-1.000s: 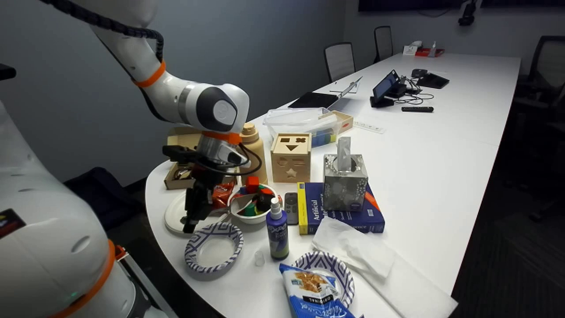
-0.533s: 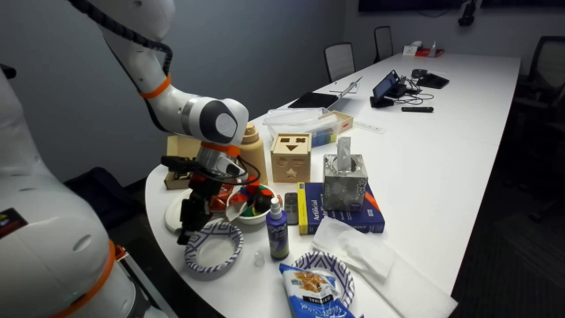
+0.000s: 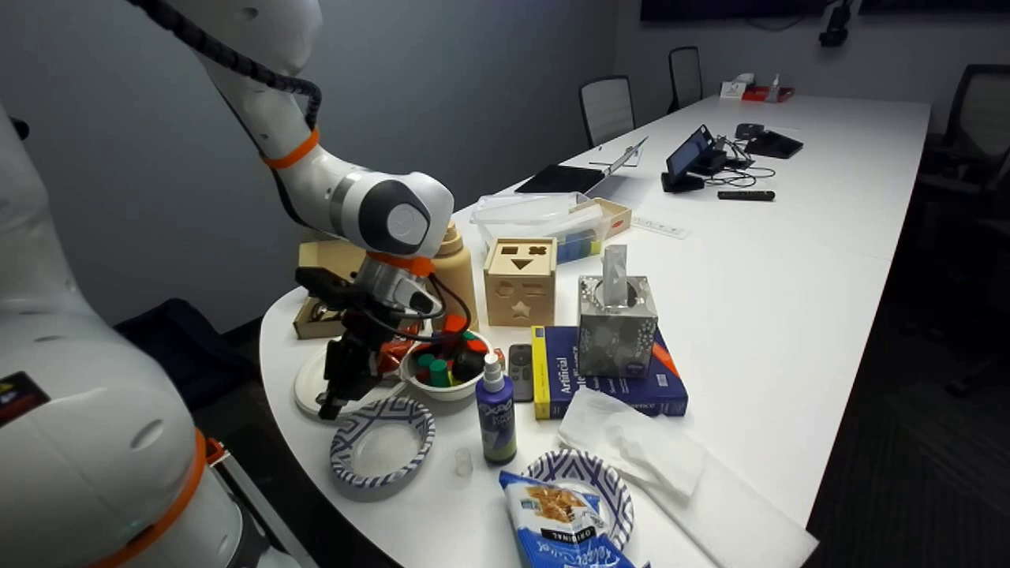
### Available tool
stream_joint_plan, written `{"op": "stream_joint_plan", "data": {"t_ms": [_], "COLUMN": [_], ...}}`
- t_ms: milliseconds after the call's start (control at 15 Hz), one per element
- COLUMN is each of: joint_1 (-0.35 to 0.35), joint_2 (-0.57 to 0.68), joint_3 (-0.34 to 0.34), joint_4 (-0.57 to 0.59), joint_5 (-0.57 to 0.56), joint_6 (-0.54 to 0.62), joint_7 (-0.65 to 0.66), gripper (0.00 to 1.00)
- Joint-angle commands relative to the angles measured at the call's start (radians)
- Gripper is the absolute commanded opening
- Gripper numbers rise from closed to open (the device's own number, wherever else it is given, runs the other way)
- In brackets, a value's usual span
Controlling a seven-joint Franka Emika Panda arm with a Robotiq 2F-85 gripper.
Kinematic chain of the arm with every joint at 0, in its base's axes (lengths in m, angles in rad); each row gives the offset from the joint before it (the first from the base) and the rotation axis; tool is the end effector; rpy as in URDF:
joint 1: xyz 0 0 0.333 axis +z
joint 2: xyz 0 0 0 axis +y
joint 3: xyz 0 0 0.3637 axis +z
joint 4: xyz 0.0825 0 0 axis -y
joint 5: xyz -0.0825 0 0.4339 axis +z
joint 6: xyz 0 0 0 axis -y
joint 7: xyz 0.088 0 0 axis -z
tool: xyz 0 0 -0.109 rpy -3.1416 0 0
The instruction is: Move the objects in the plate around with the cake knife
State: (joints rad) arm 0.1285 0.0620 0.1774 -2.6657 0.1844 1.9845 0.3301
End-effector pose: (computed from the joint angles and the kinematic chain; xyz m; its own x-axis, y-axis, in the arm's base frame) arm 0.3270 0.1172 0.1879 0.7220 -0.1718 -0.6702 -0.1042 -0.9846 0.1402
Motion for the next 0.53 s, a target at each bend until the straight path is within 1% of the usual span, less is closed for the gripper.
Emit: {"op": "stream_joint_plan", "data": {"t_ms": [0,333,467], "joint_1": [0.004,-0.002,-0.001], "joint_2": [-0.039,-0.046,-0.062], "joint_3": [-0.01,-0.021,-0.027], "joint_4": [0.007,0.014,0.02], "joint_5": [0.1,0.194,0.189], "joint_6": [0.014,0.028,0.02], "joint_7": [-0.101,-0.175,-0.156], "gripper": [0.01,0.01,0.01]}}
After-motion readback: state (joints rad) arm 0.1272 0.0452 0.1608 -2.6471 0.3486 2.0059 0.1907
